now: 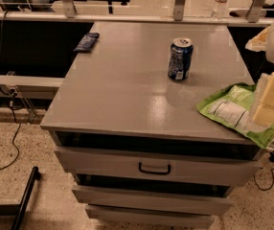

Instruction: Pick green rice chip bag

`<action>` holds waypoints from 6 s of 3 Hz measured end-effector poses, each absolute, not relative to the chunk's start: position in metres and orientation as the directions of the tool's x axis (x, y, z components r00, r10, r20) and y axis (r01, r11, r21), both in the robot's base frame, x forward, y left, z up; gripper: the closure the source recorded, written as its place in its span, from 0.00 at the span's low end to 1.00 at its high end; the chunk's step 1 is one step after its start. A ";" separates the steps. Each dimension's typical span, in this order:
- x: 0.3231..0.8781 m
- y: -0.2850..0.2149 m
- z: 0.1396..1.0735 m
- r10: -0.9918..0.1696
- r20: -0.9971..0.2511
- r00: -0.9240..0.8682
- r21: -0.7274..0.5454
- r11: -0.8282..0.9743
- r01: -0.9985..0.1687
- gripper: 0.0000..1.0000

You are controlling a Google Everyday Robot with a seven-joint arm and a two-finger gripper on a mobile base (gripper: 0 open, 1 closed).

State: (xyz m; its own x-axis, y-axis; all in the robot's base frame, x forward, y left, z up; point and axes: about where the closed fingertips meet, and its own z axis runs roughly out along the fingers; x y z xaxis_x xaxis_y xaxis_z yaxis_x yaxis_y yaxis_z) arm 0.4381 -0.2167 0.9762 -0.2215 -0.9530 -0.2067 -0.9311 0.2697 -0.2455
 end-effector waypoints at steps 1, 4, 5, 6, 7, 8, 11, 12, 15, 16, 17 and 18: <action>0.438 -0.217 0.976 -0.953 -0.207 -0.221 -0.246 0.270 -0.931 0.00; 0.488 -0.238 0.912 -0.940 -0.147 -0.309 -0.177 0.332 -0.926 0.00; 0.496 -0.253 0.887 -0.926 -0.114 -0.360 -0.134 0.374 -0.918 0.00; 0.493 -0.281 0.870 -0.903 -0.070 -0.424 -0.103 0.430 -0.897 0.00; 0.484 -0.308 0.863 -0.879 -0.050 -0.474 -0.090 0.477 -0.875 0.00; 0.475 -0.341 0.861 -0.846 -0.044 -0.532 -0.087 0.534 -0.841 0.00; 0.468 -0.350 0.861 -0.815 -0.134 -0.563 -0.037 0.572 -0.819 0.61; 0.470 -0.347 0.864 -0.803 -0.219 -0.555 0.010 0.567 -0.824 0.84; 0.482 -0.365 0.882 -0.629 -0.539 -0.561 0.162 0.576 -0.801 1.00; 0.484 -0.367 0.886 -0.570 -0.606 -0.556 0.194 0.572 -0.797 1.00; 0.484 -0.368 0.888 -0.529 -0.648 -0.548 0.214 0.564 -0.798 1.00; 0.484 -0.369 0.896 -0.499 -0.688 -0.527 0.213 0.555 -0.804 1.00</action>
Offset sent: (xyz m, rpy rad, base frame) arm 0.0347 -0.0091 -0.0415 -0.0417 0.0352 -0.0324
